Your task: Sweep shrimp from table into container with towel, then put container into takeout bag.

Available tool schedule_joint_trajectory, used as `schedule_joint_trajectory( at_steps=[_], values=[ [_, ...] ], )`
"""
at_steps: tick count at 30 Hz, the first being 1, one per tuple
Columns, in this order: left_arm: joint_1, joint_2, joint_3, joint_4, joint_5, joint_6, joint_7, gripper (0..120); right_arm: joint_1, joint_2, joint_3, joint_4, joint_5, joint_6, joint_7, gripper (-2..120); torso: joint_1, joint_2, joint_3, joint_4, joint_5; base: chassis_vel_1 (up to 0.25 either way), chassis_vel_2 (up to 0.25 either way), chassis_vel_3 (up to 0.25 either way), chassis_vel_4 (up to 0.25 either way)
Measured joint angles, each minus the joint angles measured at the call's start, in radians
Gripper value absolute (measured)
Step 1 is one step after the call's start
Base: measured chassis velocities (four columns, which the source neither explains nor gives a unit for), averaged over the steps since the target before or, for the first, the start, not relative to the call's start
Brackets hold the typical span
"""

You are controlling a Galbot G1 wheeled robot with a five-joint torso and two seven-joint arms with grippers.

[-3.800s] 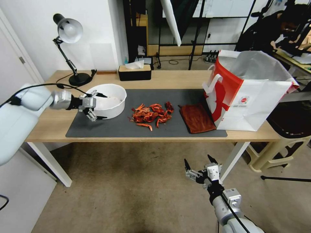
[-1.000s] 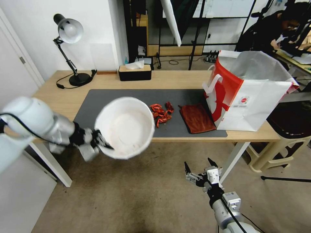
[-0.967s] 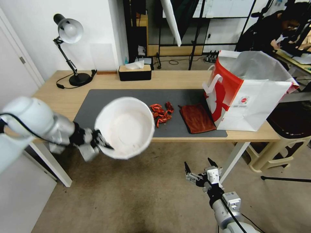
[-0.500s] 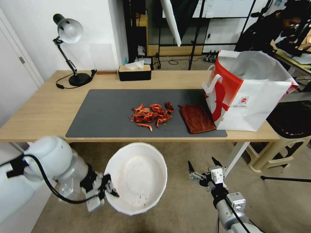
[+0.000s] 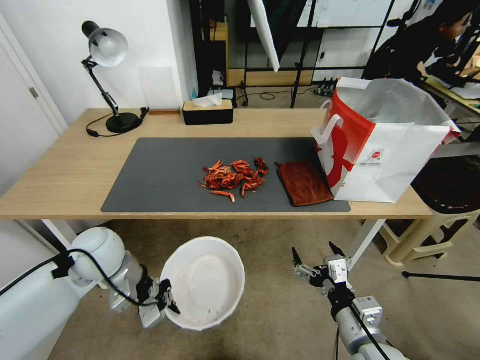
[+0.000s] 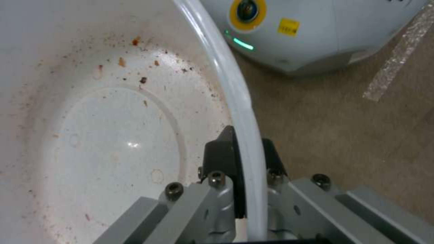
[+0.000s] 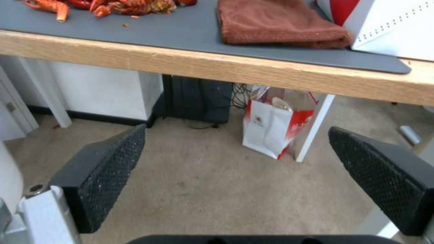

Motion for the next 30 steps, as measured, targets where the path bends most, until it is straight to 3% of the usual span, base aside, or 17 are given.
schedule_joint_trajectory(
  at_steps=[4,5,8,9,11,12,15,17,19,30],
  values=[
    [-0.001,-0.001,0.001,0.002,0.001,0.000,0.000,0,0.000,0.000,0.000,0.000,0.000,0.000,0.000,100,0.000,0.000,0.000,0.0000,0.0000,0.000,0.000,0.000,0.000],
    [-0.041,-0.038,0.034,0.079,0.013,-0.008,0.001,0,-0.001,0.000,0.001,0.002,0.000,0.000,0.000,100,0.000,0.000,0.000,-0.0001,-0.0003,0.000,0.000,0.000,0.000],
    [-0.096,-0.083,0.067,0.169,0.033,-0.021,0.000,0,-0.002,0.000,0.005,0.003,0.002,-0.001,-0.001,100,0.000,0.000,0.000,-0.0002,-0.0004,0.000,0.000,0.000,0.000],
    [-0.096,-0.083,0.067,0.169,0.033,-0.021,0.000,0,-0.002,0.000,0.005,0.003,0.002,-0.001,-0.001,100,0.000,0.000,0.000,-0.0002,-0.0004,0.000,0.000,0.000,0.000],
    [-0.157,-0.120,0.111,0.238,0.061,-0.024,-0.006,0,-0.001,0.000,0.013,0.004,0.007,-0.003,-0.001,100,0.000,0.000,0.000,-0.0001,-0.0003,0.000,0.000,0.000,0.000],
    [-0.157,-0.120,0.111,0.238,0.061,-0.024,-0.006,0,-0.001,0.000,0.013,0.004,0.007,-0.003,-0.001,100,0.000,0.000,0.000,-0.0001,-0.0003,0.000,0.000,0.000,0.000],
    [-0.237,-0.156,0.166,0.275,0.083,-0.023,-0.014,0,-0.001,0.000,0.020,0.010,0.011,-0.005,-0.002,100,0.000,0.000,0.000,0.0001,-0.0001,0.000,0.000,0.000,0.000],
    [-0.248,-0.161,0.173,0.280,0.083,-0.021,-0.014,0,-0.001,0.000,0.021,0.011,0.012,-0.005,-0.002,100,0.000,0.000,0.000,-0.0001,0.0001,0.000,0.000,0.000,0.000],
    [-0.300,-0.183,0.208,0.307,0.086,-0.017,-0.013,0,-0.001,0.000,0.029,0.017,0.021,-0.005,-0.004,100,0.000,0.000,0.000,0.0000,-0.0001,0.000,0.000,0.000,0.000],
    [-0.462,-0.224,0.307,0.363,0.095,-0.009,-0.008,0,0.021,0.000,0.036,0.054,0.048,-0.026,-0.018,100,0.000,0.000,0.000,0.0000,0.0000,0.000,0.000,0.000,0.000]
  ],
)
